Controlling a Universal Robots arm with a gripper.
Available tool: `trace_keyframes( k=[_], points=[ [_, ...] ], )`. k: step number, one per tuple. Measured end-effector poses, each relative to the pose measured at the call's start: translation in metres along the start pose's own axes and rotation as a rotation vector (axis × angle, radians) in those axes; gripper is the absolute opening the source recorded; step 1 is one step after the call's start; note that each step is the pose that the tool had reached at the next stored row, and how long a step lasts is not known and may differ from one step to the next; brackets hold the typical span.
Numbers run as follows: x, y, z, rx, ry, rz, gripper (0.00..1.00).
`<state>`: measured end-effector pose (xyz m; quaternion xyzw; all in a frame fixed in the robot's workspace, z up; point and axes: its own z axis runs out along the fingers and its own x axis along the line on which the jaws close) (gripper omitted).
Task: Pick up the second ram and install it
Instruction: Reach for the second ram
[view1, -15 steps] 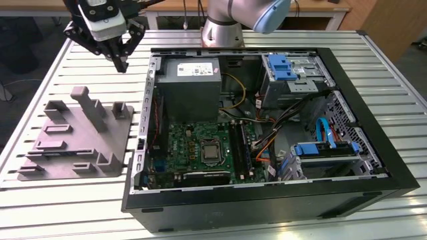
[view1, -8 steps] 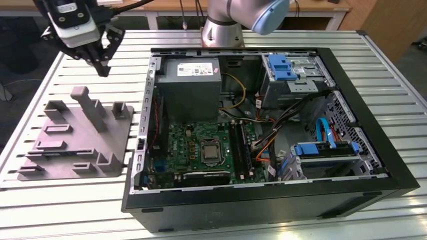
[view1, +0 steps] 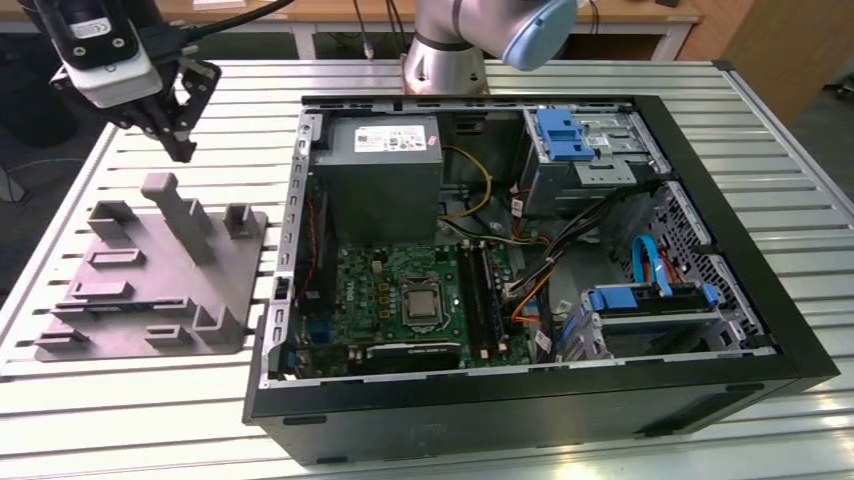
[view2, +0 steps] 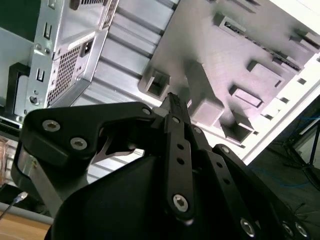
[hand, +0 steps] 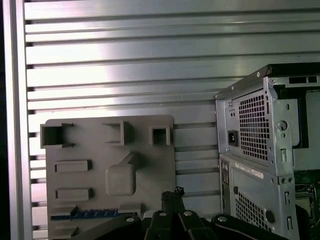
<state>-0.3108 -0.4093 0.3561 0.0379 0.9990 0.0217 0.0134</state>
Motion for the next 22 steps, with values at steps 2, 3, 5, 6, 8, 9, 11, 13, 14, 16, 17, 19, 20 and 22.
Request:
trace_keyframes(
  k=[2,3,5,6,8,9,11,13,14,16,17,19,20,22],
  points=[
    [0.0029,-0.0009,0.0006,0.0001,0.0001,0.000,0.10],
    [0.0041,-0.0013,0.0010,0.0001,0.0000,0.000,0.10],
    [0.0062,-0.0019,0.0017,0.0001,0.0000,0.000,0.10],
    [0.0073,-0.0022,0.0020,0.0002,0.0000,0.000,0.10],
    [0.0093,-0.0027,0.0027,0.0002,0.0000,0.000,0.10],
    [0.0103,-0.0029,0.0030,0.0002,0.0000,0.000,0.10],
    [0.0121,-0.0034,0.0036,0.0003,0.0000,0.000,0.10],
    [0.0138,-0.0038,0.0043,0.0003,0.0000,0.000,0.10],
    [0.0145,-0.0040,0.0045,0.0003,0.0000,0.000,0.10],
    [0.0159,-0.0043,0.0051,0.0004,0.0001,0.000,0.10],
    [0.0166,-0.0045,0.0055,0.0003,0.0000,0.000,0.10],
    [0.0179,-0.0048,0.0061,0.0003,0.0000,0.000,0.10],
    [0.0185,-0.0050,0.0064,0.0003,0.0000,0.000,0.10],
    [0.0199,-0.0053,0.0072,0.0003,-0.0001,0.000,0.10]
  ],
)
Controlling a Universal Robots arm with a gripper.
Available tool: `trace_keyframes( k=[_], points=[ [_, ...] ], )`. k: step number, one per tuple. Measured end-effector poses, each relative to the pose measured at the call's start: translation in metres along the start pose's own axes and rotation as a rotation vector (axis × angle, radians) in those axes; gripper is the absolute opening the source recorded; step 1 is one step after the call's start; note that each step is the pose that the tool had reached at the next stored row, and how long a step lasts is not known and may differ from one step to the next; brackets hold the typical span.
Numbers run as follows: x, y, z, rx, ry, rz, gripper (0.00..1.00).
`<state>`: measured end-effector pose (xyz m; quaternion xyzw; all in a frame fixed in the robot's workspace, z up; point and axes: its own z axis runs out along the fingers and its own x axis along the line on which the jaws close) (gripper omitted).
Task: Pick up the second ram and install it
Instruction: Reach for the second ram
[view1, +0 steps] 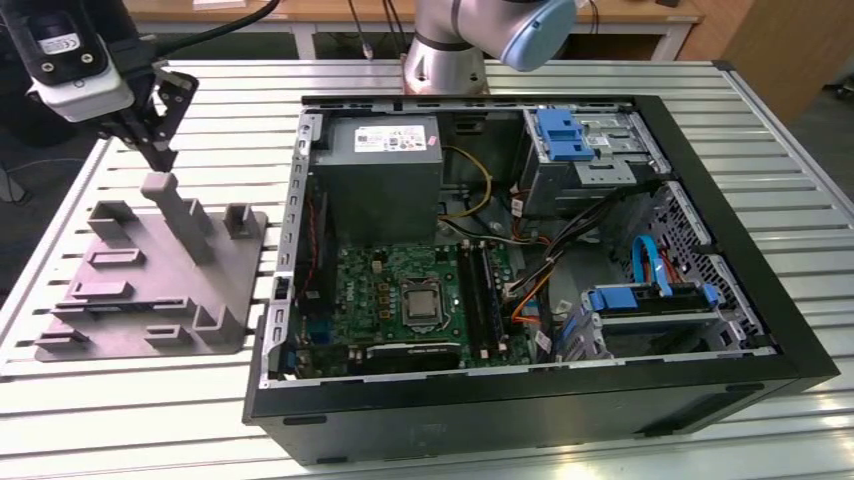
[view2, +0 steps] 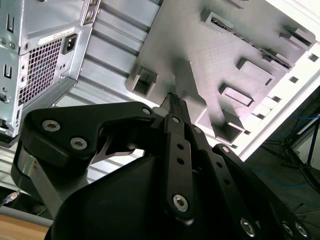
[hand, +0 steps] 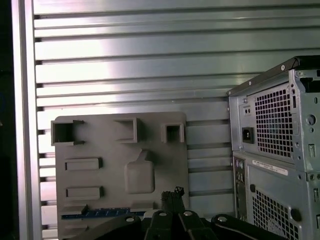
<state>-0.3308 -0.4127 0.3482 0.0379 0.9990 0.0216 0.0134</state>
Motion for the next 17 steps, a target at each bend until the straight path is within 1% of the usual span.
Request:
trace_keyframes(
  k=[6,11,17],
  points=[
    [0.0047,-0.0019,0.0022,0.0001,0.0001,0.000,0.10],
    [0.0099,-0.0068,0.0036,0.0001,0.0001,0.000,0.10],
    [0.0137,-0.0104,0.0053,0.0001,0.0000,0.000,0.10]
  ],
)
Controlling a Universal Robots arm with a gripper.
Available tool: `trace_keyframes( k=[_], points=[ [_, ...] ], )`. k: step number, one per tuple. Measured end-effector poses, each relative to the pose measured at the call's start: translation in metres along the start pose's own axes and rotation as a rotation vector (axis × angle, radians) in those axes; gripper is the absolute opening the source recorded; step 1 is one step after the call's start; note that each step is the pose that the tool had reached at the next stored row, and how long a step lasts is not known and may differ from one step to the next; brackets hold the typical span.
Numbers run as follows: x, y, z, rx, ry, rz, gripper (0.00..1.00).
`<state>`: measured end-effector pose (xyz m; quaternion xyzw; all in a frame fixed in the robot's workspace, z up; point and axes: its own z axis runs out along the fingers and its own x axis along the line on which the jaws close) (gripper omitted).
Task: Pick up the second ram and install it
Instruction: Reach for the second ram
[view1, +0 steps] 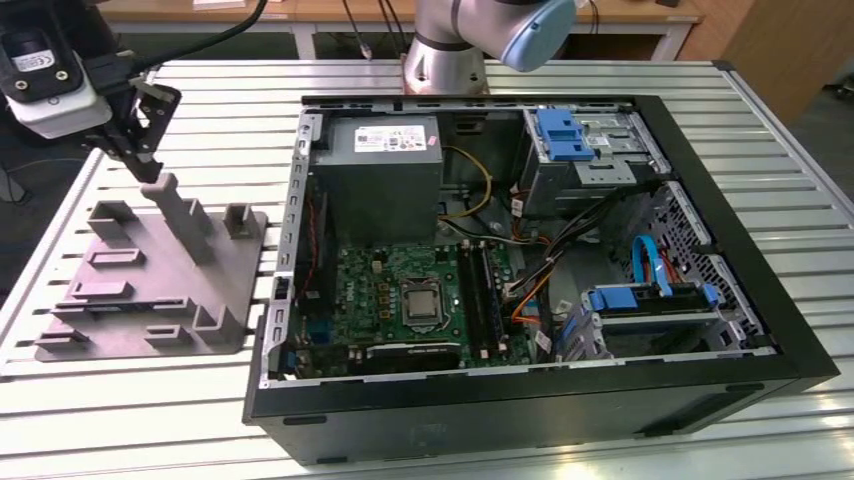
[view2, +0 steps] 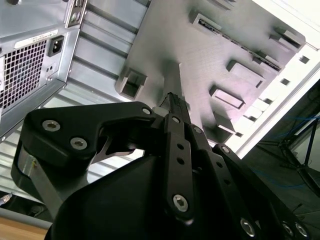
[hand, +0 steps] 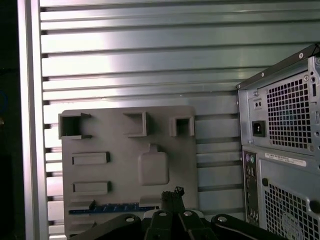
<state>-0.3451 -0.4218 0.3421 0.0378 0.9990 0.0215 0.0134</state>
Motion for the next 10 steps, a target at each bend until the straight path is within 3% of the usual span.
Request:
trace_keyframes(
  k=[10],
  points=[
    [0.0050,-0.0035,0.0041,0.0000,0.0001,0.000,0.10]
  ],
)
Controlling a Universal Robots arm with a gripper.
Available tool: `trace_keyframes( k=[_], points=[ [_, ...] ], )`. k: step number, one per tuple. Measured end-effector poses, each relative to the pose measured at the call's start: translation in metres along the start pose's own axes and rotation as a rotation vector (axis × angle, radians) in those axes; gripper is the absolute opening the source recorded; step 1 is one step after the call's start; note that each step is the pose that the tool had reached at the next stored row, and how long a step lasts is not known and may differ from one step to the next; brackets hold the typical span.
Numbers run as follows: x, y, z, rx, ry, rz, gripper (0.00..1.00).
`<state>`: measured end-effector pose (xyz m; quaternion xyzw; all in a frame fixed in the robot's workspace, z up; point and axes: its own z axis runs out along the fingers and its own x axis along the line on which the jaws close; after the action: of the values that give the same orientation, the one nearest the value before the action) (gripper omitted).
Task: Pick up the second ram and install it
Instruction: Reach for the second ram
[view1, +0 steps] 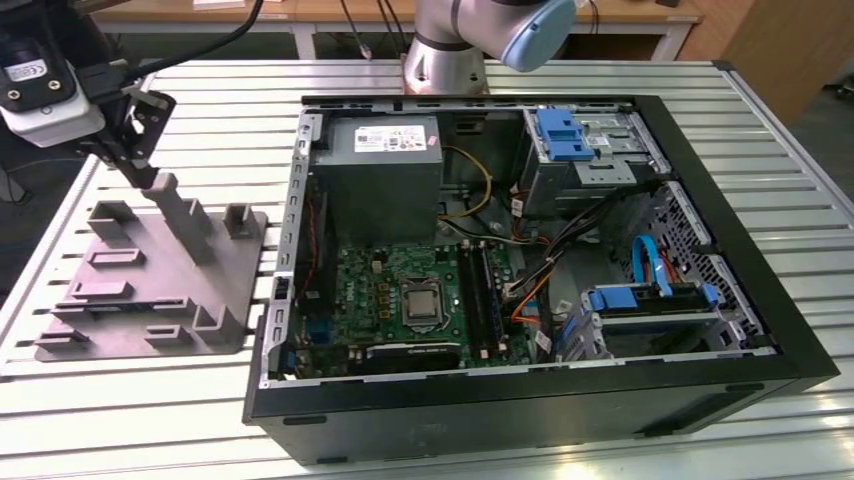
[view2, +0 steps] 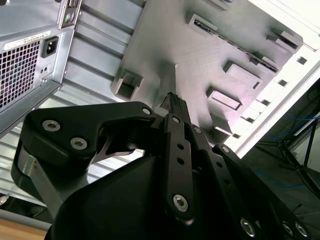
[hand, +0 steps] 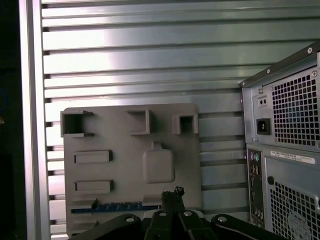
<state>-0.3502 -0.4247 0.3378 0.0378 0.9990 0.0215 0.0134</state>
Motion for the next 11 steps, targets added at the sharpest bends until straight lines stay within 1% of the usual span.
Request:
trace_keyframes(
  k=[4,11],
  points=[
    [0.0023,-0.0024,0.0021,0.0000,0.0000,0.000,0.10],
    [0.0072,-0.0129,0.0050,0.0001,0.0000,0.000,0.10]
  ],
)
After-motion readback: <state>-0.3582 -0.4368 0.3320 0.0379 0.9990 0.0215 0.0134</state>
